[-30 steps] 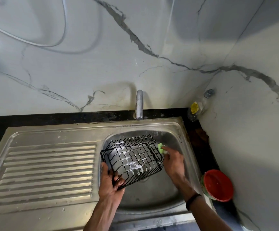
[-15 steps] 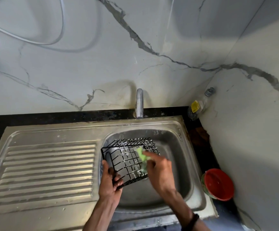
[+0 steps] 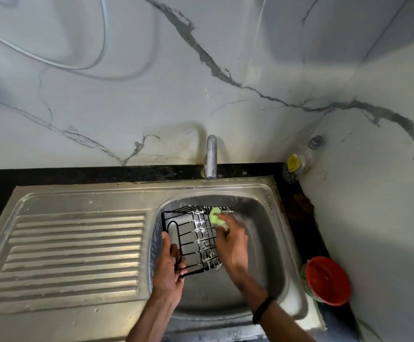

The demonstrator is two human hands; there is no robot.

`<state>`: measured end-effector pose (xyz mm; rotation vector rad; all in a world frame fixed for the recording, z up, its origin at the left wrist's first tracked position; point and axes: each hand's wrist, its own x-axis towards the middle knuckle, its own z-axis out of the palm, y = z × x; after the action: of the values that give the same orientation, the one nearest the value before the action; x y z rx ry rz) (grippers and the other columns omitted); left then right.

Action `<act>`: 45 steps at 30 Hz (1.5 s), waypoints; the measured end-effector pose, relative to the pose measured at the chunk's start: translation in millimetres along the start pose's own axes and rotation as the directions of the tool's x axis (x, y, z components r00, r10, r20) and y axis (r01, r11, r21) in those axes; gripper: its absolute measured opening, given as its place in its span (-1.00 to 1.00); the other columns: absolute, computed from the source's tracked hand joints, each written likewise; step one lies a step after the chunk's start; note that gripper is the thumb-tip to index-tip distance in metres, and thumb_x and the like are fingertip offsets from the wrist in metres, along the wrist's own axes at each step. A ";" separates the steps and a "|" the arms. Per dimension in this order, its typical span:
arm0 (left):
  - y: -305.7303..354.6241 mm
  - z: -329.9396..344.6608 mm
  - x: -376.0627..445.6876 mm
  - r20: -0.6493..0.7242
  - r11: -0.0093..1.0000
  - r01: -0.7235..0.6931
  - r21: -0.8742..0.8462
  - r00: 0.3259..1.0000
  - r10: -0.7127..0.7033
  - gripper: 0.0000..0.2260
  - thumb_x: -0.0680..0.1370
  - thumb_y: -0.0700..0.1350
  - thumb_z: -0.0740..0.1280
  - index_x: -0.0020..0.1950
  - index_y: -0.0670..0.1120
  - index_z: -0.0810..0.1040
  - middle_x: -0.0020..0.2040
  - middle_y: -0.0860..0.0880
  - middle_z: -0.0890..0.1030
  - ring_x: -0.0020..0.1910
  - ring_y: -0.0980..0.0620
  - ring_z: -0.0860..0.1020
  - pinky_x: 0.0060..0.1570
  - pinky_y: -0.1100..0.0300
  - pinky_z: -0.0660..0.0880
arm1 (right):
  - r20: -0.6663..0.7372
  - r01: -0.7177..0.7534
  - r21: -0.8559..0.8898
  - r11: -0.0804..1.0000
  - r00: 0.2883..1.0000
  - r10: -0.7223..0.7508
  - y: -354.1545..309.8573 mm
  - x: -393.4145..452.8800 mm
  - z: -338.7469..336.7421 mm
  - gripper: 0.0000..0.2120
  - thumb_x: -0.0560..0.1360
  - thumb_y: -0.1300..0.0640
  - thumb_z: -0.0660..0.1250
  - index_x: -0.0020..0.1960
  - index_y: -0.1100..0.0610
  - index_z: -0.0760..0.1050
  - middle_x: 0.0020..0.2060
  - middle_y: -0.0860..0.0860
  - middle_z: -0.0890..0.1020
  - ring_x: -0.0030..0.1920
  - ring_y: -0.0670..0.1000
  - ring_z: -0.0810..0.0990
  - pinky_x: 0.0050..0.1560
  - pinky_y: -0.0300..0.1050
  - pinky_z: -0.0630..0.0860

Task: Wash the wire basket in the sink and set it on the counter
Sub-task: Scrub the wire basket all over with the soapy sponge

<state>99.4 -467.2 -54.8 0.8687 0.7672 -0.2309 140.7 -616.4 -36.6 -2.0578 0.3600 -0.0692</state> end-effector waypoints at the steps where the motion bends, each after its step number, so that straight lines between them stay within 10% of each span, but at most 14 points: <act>1: -0.3 -0.7 1.2 0.002 1.000 -0.012 0.020 1.000 0.012 -0.50 0.56 0.31 0.32 -0.40 0.01 0.31 -0.46 0.04 0.27 -0.55 0.14 0.26 -0.58 0.30 0.22 | 0.030 0.072 0.055 0.996 0.997 -0.074 -10.6 -17.8 2.1 -0.65 0.59 0.32 0.28 0.22 -0.06 0.60 0.07 -0.20 0.70 -0.15 -0.18 0.65 -0.10 -0.09 0.67; 4: -2.6 0.6 -0.5 0.022 0.990 -0.079 0.116 0.997 0.077 -0.53 0.58 0.26 0.31 -0.39 0.03 0.30 -0.44 0.03 0.21 -0.54 0.14 0.21 -0.58 0.29 0.18 | 0.040 0.240 0.128 0.962 0.968 -0.246 -29.2 -51.4 3.5 -0.61 0.57 0.43 0.28 0.25 0.06 0.62 0.26 -0.16 0.64 0.21 -0.31 0.59 0.16 -0.37 0.54; 7: -2.5 2.5 -4.7 0.043 0.975 -0.093 0.201 0.995 0.086 -0.54 0.59 0.26 0.30 -0.37 0.03 0.30 -0.44 0.04 0.24 -0.50 0.10 0.22 -0.49 0.22 0.19 | -0.005 0.362 0.095 0.927 0.932 -0.363 -18.6 -44.4 -0.6 -0.55 0.53 0.48 0.25 0.25 0.07 0.63 0.35 -0.08 0.58 0.40 -0.18 0.50 0.37 -0.20 0.48; 12: 3.6 7.0 -7.3 0.056 0.935 -0.148 0.322 0.989 0.137 -0.51 0.57 0.30 0.30 -0.37 -0.01 0.35 -0.43 0.00 0.36 -0.49 0.05 0.36 -0.36 0.15 0.32 | -0.116 0.492 -0.087 0.866 0.858 -0.499 -18.4 -2.9 -20.7 -0.63 0.54 0.40 0.32 0.26 0.11 0.62 0.29 -0.06 0.61 0.31 -0.06 0.56 0.34 -0.26 0.46; 17: 4.6 23.2 -16.5 0.096 0.848 -0.250 0.467 0.968 0.233 -0.47 0.63 0.24 0.25 -0.45 -0.01 0.31 -0.49 0.01 0.33 -0.53 0.08 0.39 -0.38 0.19 0.46 | 0.140 0.568 -0.293 0.769 0.822 -0.553 -27.0 9.7 -9.1 -0.44 0.41 0.56 0.30 0.32 0.18 0.60 0.34 0.11 0.59 0.39 0.08 0.52 0.41 0.06 0.46; 24: 6.7 20.6 -15.7 0.098 0.778 -0.303 0.551 0.949 0.301 -0.45 0.62 0.25 0.27 -0.51 0.04 0.31 -0.54 0.04 0.30 -0.55 0.03 0.43 -0.33 0.08 0.44 | 0.024 0.571 -0.260 0.779 0.810 -0.586 14.9 -33.2 -13.6 -0.31 0.28 0.69 0.29 0.30 0.22 0.61 0.38 0.11 0.56 0.48 0.05 0.45 0.51 0.04 0.36; 39: 23.0 22.0 -12.2 0.227 0.678 -0.340 0.651 0.940 0.253 -0.38 0.58 0.38 0.07 -0.39 -0.10 0.44 -0.49 -0.01 0.45 -0.49 0.03 0.57 -0.09 0.05 0.55 | 0.066 0.633 -0.214 0.744 0.770 -0.635 15.3 -41.8 -62.9 -0.73 0.58 0.32 0.27 0.15 0.13 0.69 0.26 -0.04 0.65 0.34 0.04 0.56 0.35 0.09 0.50; 45: 20.2 34.5 -15.0 0.200 0.719 -0.311 0.622 0.950 0.239 -0.29 0.60 0.47 -0.03 -0.44 -0.01 0.48 -0.46 0.02 0.51 -0.44 0.05 0.54 -0.19 0.10 0.50 | 0.190 0.611 -0.340 0.715 0.789 -0.584 -16.7 -33.2 -26.0 -0.48 0.33 0.51 0.42 0.14 0.04 0.68 0.28 -0.01 0.58 0.32 0.08 0.45 0.19 0.06 0.54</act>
<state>115.9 -482.1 -18.5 1.6113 0.4357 -0.2787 107.7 -621.5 -6.0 -2.4906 -0.3957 -0.3454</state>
